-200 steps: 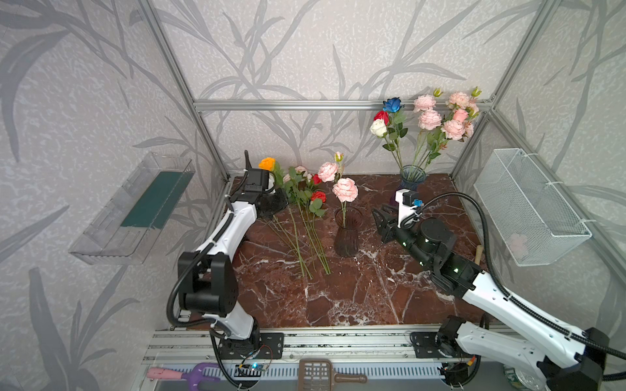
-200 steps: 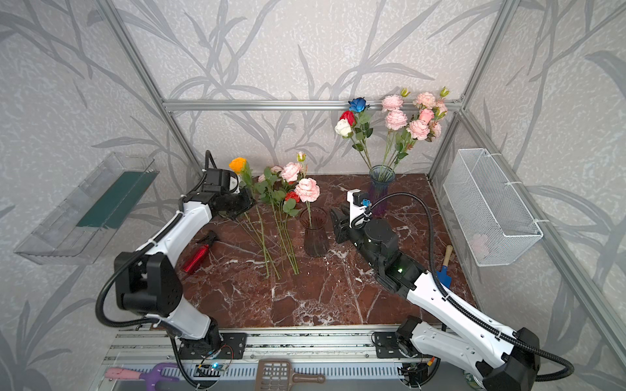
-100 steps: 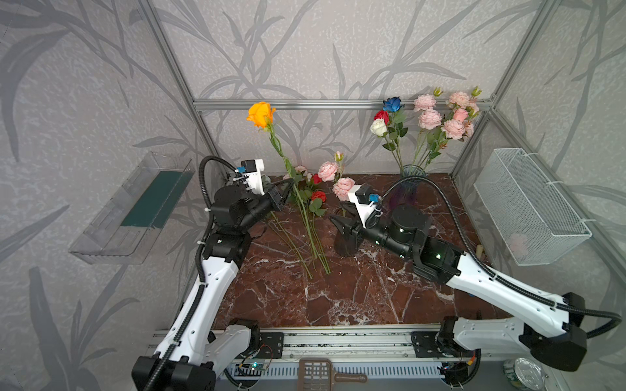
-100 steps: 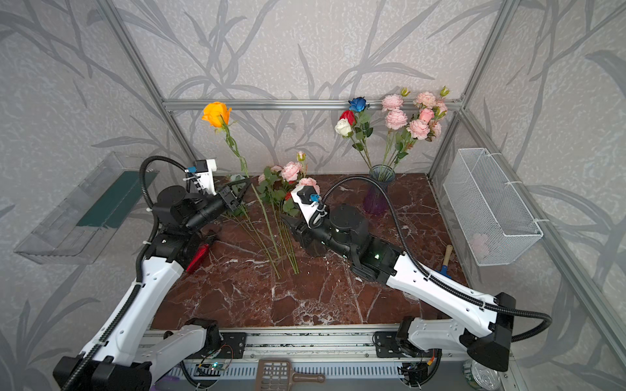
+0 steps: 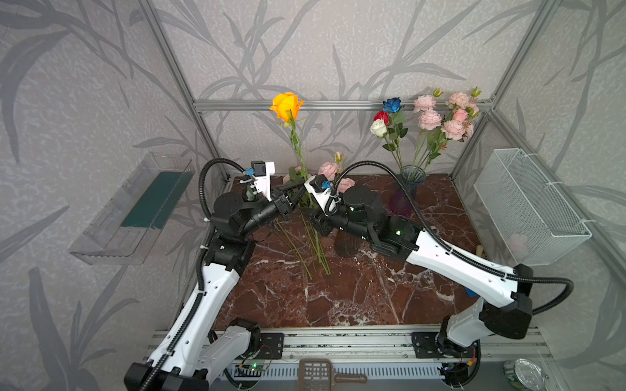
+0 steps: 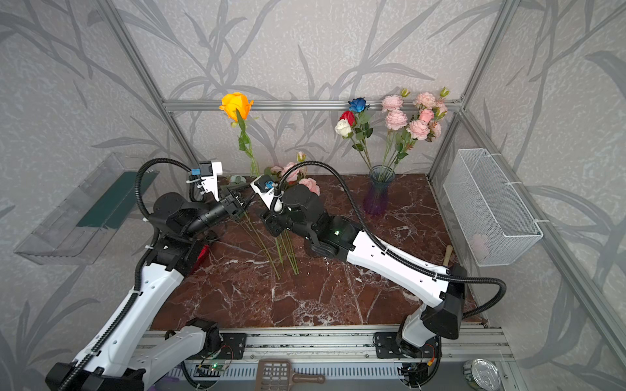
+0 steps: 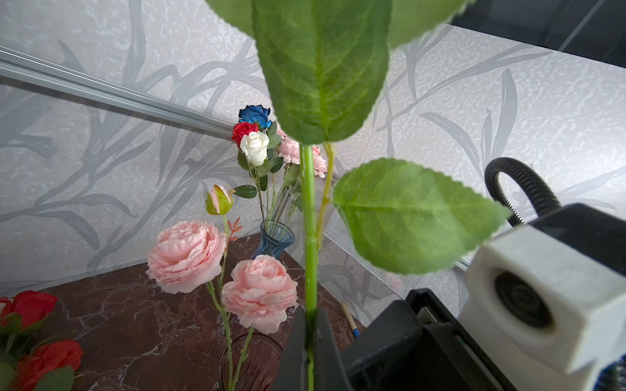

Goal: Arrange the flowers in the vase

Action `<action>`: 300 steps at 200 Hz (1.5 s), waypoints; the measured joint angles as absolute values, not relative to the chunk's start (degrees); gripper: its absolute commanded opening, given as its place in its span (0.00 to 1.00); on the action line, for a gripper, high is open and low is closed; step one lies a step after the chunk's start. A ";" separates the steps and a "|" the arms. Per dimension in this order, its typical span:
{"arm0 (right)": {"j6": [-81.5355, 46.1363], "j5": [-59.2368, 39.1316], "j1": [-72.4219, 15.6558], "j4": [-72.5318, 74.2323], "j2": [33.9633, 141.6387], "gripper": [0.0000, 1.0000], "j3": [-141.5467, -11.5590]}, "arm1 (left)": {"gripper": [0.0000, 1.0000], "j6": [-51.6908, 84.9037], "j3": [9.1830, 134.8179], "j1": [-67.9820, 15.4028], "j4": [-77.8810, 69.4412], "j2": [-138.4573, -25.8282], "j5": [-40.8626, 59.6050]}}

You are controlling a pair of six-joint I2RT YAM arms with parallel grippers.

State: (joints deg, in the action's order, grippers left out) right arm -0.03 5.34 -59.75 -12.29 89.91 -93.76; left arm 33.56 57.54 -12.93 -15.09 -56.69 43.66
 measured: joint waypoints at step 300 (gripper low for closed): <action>1.56 19.42 -45.58 17.41 65.41 0.00 -65.71 | 0.66 47.88 48.47 -3.60 -2.13 -55.02 -4.40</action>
State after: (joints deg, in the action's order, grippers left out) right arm 1.56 19.42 -45.58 17.41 65.41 -65.71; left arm 47.88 48.47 -3.60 -2.13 -55.02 -4.40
